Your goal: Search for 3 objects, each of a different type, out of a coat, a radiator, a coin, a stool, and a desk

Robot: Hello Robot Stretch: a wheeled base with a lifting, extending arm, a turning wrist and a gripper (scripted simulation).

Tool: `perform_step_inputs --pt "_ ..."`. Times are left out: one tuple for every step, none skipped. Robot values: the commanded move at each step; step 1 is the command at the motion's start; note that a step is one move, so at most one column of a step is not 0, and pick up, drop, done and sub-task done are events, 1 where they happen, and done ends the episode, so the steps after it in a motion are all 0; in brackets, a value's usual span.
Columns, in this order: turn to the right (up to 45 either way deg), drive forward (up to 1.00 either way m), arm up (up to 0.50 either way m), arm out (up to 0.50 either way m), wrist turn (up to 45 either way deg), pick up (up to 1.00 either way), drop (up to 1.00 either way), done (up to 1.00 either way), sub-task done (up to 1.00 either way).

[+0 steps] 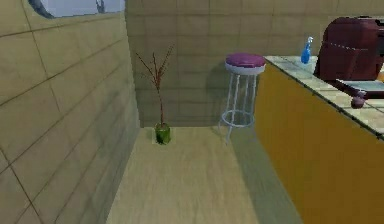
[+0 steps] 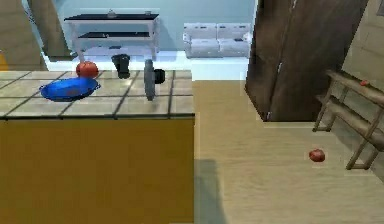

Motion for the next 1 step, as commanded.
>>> perform_step_inputs --pt "18.0 0.0 0.0 0.0 0.0 0.0 0.0 0.0 0.0"
